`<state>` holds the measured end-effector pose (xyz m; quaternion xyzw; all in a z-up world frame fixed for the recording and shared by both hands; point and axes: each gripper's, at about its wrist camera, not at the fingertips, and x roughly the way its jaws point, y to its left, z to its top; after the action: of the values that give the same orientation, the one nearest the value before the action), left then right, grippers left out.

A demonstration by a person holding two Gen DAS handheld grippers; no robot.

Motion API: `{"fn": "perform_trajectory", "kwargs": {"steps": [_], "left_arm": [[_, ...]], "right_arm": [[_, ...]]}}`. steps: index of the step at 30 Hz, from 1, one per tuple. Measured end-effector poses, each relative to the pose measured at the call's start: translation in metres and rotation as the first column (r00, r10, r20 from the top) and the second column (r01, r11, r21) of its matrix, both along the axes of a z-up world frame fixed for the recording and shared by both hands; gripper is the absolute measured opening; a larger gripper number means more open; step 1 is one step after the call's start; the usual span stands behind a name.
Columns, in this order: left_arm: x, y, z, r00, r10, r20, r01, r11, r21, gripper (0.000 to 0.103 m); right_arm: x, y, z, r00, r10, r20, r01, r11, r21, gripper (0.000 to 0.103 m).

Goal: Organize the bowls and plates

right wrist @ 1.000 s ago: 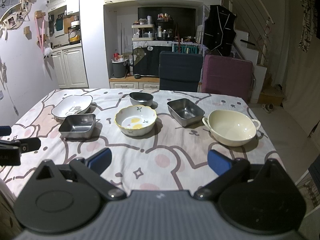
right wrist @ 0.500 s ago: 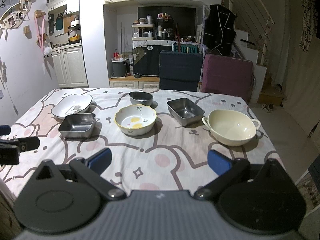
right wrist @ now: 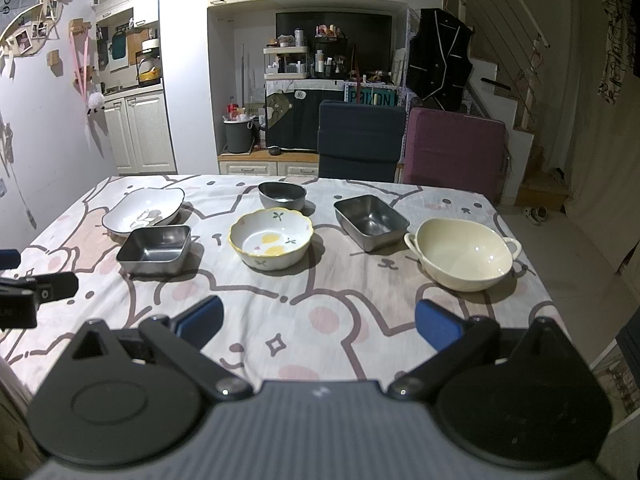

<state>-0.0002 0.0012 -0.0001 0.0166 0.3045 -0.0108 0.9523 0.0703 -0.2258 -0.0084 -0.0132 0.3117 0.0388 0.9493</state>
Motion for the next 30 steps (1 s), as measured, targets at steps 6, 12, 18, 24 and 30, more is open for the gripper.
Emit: {"fn": "perform_trajectory", "kwargs": {"steps": [6,12,18,24,30], "left_arm": [[0.002,0.000,-0.005,1.000,0.006,-0.001,-0.006,1.000,0.000,0.103],[0.010,0.004,-0.002,0.999,0.031,-0.017,-0.031,1.000,-0.002,0.103],[0.020,0.012,0.007,0.998,0.048,-0.039,-0.049,0.999,-0.018,0.103],[0.047,0.027,0.012,0.996,0.065,-0.053,-0.066,0.998,-0.019,0.103],[0.080,0.053,0.011,0.990,0.135,-0.050,-0.135,0.991,0.003,0.103]], "right_arm": [[0.000,0.000,0.000,1.000,0.000,-0.001,0.000,1.000,0.000,0.103],[0.001,0.000,0.000,1.000,0.003,-0.007,-0.003,1.000,0.000,0.103],[0.009,0.005,-0.006,0.999,0.009,-0.032,-0.009,1.000,0.019,0.103],[0.029,0.011,-0.002,0.998,0.026,-0.052,-0.023,0.998,0.056,0.103],[0.054,0.026,0.003,0.997,0.071,-0.036,-0.070,0.997,0.021,0.103]]}}
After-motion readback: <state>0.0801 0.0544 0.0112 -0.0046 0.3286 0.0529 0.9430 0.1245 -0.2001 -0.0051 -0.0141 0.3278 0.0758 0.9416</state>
